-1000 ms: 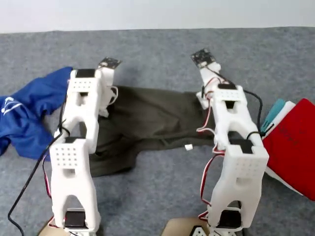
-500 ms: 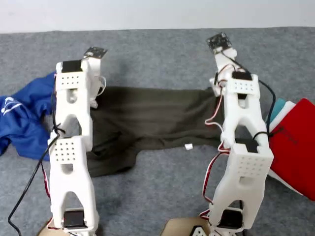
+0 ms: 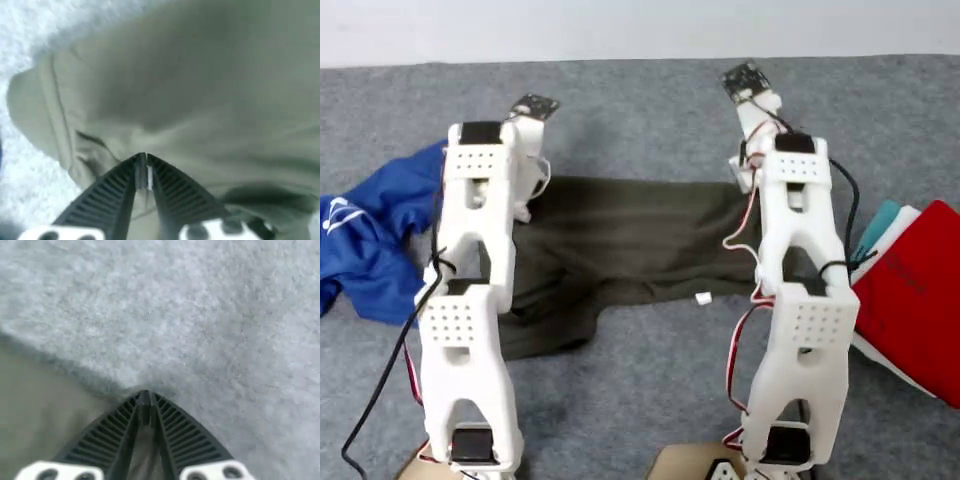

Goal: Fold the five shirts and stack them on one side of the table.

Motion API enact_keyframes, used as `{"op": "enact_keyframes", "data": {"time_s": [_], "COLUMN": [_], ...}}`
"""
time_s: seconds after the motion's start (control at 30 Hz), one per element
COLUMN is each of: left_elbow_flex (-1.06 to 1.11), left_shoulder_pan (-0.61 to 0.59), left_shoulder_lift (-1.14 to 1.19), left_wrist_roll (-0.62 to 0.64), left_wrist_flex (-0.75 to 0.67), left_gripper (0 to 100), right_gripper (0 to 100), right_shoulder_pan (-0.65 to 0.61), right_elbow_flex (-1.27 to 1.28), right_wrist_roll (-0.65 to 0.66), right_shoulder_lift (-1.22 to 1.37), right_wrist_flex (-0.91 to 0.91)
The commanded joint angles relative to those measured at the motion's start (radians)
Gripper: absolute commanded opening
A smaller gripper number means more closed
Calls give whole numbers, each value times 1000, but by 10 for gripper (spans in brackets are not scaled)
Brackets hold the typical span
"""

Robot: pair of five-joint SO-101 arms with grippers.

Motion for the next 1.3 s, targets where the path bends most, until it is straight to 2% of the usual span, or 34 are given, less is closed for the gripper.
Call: {"op": "enact_keyframes", "data": {"time_s": [0.0, 0.17, 0.43, 0.6, 0.9, 1.07, 1.27], "left_elbow_flex": [5, -1, -13, -7, -1, 150, 432], "left_shoulder_pan": [-3, -68, -98, -71, 12, 14, 15], "left_shoulder_lift": [35, 107, 72, -81, -336, -410, -548], "left_wrist_roll": [-11, -12, -14, -11, -11, -15, -91], "left_wrist_flex": [-46, -15, 51, 58, 135, 135, 132], "left_gripper": [6, 6, 6, 6, 6, 6, 6], "right_gripper": [9, 9, 9, 9, 9, 9, 9], "right_shoulder_pan": [27, 108, 170, 134, 22, -10, -31], "right_elbow_flex": [-57, -115, -244, -411, -717, -810, -847], "right_wrist_roll": [-5, -5, -6, -8, -11, -11, -31], "right_shoulder_lift": [53, 127, 131, 130, 133, 139, 130], "right_wrist_flex": [-107, -108, 54, 168, 547, 728, 898]}}
